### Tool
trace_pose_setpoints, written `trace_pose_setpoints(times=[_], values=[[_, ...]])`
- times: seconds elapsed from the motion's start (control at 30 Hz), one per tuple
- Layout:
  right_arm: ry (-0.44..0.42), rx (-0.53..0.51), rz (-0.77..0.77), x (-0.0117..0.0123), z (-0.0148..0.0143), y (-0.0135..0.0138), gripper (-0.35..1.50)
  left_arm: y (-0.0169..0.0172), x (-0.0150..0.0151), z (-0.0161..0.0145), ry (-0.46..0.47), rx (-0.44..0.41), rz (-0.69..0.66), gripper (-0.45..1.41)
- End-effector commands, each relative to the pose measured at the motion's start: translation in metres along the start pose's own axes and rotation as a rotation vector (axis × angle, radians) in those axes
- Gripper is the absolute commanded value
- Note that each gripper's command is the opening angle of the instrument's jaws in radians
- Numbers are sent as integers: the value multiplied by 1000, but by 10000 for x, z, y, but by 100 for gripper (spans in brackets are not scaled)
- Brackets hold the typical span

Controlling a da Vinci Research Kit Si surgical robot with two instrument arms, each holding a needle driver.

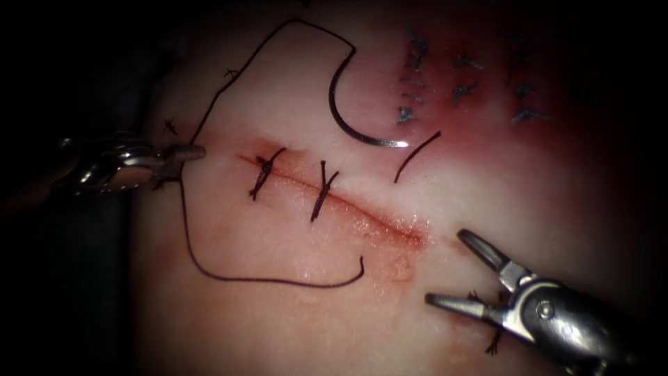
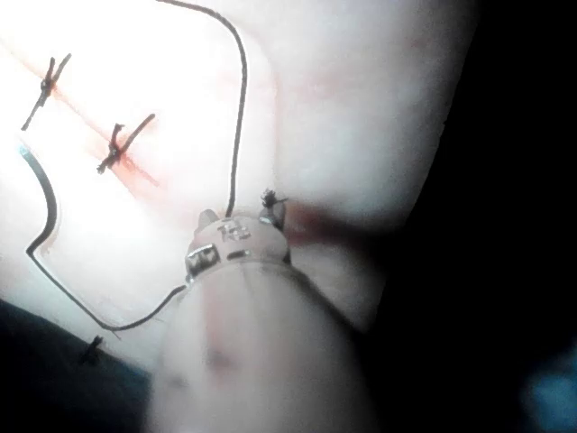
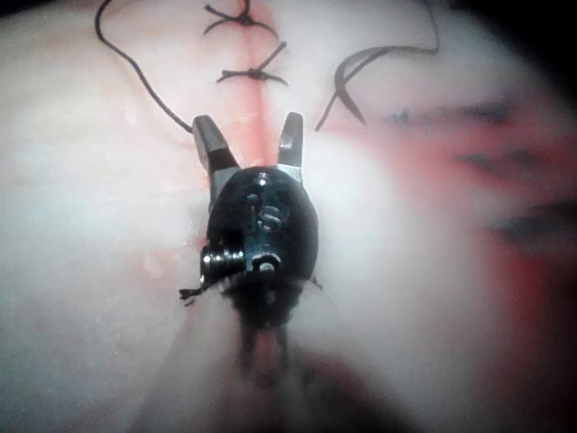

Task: Wound Closure
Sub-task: Grab a length of suture with the left grasper, then wrap the suture counter-clockwise around the gripper, twice.

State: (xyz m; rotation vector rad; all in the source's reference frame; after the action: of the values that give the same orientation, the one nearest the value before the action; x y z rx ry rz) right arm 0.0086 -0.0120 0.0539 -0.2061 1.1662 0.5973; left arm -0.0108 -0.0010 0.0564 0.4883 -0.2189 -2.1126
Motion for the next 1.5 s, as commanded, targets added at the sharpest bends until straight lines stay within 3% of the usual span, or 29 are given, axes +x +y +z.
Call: trace_pose_setpoints(times=[0.03, 0.1, 0.13, 0.17, 0.2, 0.27, 0.3, 0.43, 0.53, 0.6, 0.63, 0.67, 0.7, 0.87, 1.03, 1.13, 1.3, 1.5], values=[[2, 2, -1, -3, 8, -1, 143, -7, -7, 5, -2, 4, -3, 59], [3, 2, -1, -3, 8, -1, 143, -7, -9, 6, -9, 5, -5, 42], [3, 2, -1, -3, 8, -1, 143, -7, -9, 6, -9, 5, -5, 42], [2, 2, -1, -4, 8, -1, 143, -7, -9, 5, -48, -33, -14, -19], [5, 0, -1, -3, 8, -1, 143, -7, -8, 4, -54, -64, -16, -35], [5, 0, 0, -3, 8, -1, 143, -6, -3, 1, -52, -162, -31, -35], [5, 0, 0, -3, 8, -1, 143, -6, -1, -1, -36, -162, -63, -35], [31, 34, 7, 1, 6, -5, 140, -8, 10, -29, 53, -110, -362, -35], [37, 71, 17, 10, 8, -9, 135, -12, 19, -50, 88, -64, -428, -35], [55, 111, 28, 23, 12, -7, 121, -22, 36, -74, 154, -8, -481, -35], [60, 151, 27, 30, 16, -5, 101, -31, 49, -90, 198, 29, -520, -35], [63, 195, 28, 35, 20, -6, 51, -37, 54, -97, 221, 44, -535, -35], [60, 266, 14, 41, 27, -8, -35, -50, 64, -112, 257, 79, -569, -35], [37, 355, -11, 48, 63, -7, -35, -86, 79, -140, 331, 157, -638, -35], [-75, 407, -67, 21, 110, 6, -35, -116, 101, -140, 366, 205, -654, -35], [-102, 428, -85, 10, 124, 12, -35, -124, 104, -137, 390, 216, -670, -35], [-97, 479, -101, -7, 139, 7, -35, -134, 106, -130, 421, 227, -706, -35], [-46, 554, -98, -21, 144, -16, -35, -150, 100, -114, 439, 278, -752, -35]])
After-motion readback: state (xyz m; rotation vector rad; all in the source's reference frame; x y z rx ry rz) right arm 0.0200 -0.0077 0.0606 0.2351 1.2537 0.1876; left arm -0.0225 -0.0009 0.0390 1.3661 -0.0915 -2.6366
